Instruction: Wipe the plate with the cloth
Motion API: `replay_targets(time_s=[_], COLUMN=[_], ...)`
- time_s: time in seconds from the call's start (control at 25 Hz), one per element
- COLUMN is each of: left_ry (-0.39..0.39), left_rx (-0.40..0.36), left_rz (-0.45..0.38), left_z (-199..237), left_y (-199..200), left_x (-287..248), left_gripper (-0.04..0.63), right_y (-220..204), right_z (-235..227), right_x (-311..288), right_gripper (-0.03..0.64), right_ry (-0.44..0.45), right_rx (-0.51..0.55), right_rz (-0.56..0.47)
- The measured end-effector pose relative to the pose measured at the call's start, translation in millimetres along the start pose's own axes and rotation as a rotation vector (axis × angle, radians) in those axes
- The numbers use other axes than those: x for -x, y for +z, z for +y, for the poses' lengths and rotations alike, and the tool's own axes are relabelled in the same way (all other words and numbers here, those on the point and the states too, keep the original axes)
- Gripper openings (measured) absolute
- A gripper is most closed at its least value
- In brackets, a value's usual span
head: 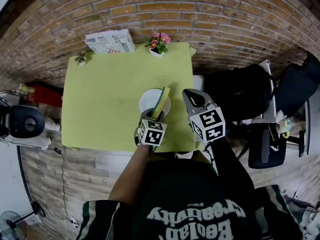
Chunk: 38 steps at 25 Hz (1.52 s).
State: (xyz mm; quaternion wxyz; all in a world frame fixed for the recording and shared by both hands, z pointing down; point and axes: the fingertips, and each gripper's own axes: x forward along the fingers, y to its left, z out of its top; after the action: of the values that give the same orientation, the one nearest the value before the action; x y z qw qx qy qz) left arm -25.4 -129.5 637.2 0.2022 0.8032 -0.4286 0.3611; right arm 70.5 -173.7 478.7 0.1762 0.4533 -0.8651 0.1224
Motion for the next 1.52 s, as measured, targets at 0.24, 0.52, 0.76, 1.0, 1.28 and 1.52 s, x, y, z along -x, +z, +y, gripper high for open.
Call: replay_targets(time_s=[0.24,0.52,0.76,1.0,1.28,1.52], left_ry=[0.004,0.052,0.134,0.191,0.187,0.142], left_rx=[0.009,0.044,0.1,0.168,0.16,0.117], left_rz=[0.007,0.017,0.03,0.036,0.024,-0.009], left_z=[1.3,26.0,60.3,81.1,73.4,51.8], left_y=[-2.1,-8.6,-22.0,-34.3,-26.6,-7.8], left_x=[-2.6,4.4,19.7,31.5,31.2,29.3], left_gripper=[0.129,0.129,0.129,0.129,0.129,0.129], right_y=[-0.8,3.3,8.3,8.9,8.9,6.7], right_z=[-3.6,-0.1,4.1,8.8,9.8,5.3], right_x=[-2.9,-11.3,-16.7,-20.6,-18.4,-11.4], right_gripper=[0.014,0.014,0.014,0.014,0.014,0.014], right_ry=[-0.002,0.016,0.038,0.055,0.06,0.047], right_rx=[0.002,0.009,0.014,0.019,0.021,0.016], right_rz=[0.006,0.002,-0.006,-0.004,-0.011,-0.012])
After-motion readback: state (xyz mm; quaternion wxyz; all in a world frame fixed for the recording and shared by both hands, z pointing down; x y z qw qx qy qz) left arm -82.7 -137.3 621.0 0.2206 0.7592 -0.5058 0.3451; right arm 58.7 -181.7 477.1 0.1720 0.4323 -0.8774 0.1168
